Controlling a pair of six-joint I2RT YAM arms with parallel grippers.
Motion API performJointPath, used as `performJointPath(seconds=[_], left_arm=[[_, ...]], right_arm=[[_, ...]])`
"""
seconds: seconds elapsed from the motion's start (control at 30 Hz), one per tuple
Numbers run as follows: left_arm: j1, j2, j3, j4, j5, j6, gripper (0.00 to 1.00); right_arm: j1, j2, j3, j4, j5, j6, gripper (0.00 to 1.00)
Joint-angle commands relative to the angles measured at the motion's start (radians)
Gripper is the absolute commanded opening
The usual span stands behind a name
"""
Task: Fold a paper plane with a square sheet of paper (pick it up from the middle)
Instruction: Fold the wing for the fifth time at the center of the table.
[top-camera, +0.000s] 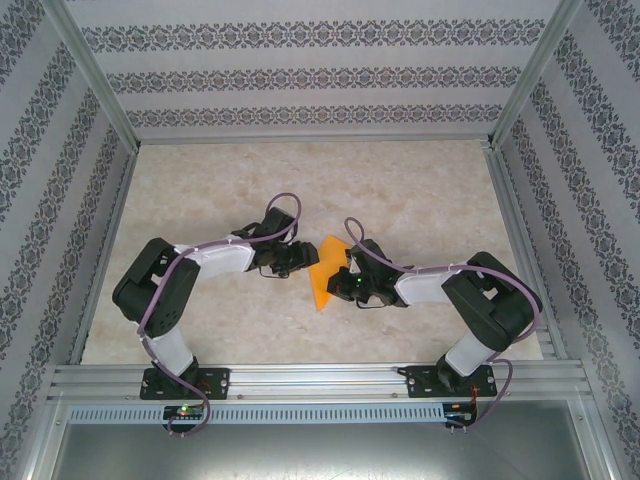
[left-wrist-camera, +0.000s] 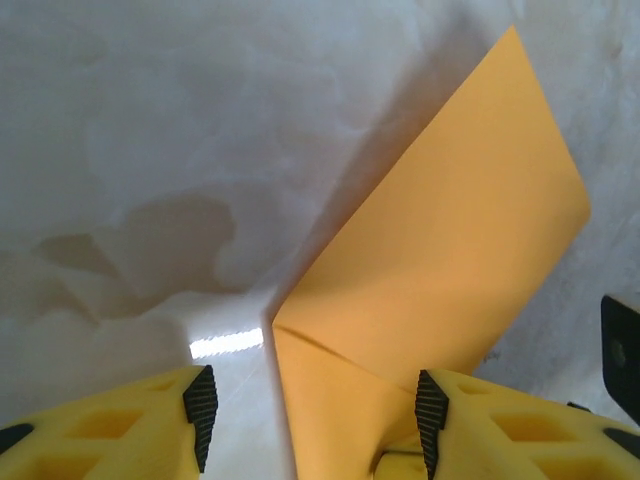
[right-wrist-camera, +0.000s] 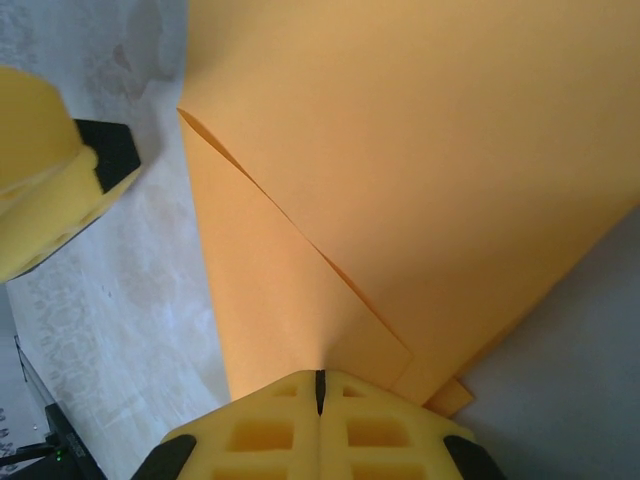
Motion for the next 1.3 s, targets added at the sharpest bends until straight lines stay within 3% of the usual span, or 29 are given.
performJointPath(seconds=[0.0, 0.7, 1.27], left_arm=[[-0.028, 0.041, 0.012, 0.080, -0.005, -0.055, 0.57], [-0.042, 0.044, 0.080, 0.077, 0.065, -0.034, 0.54], [-0.071, 0.011, 0.081, -0.114, -0.003, 0.097, 0.35]], right_arm=[[-0.011, 0.009, -0.034, -0.040, 0.006, -0.010, 0.00], [-0.027, 0.018, -0.052, -0.017, -0.009, -0.009, 0.00], [-0.046, 0.001, -0.049, -0.002, -0.015, -0.002, 0.00]])
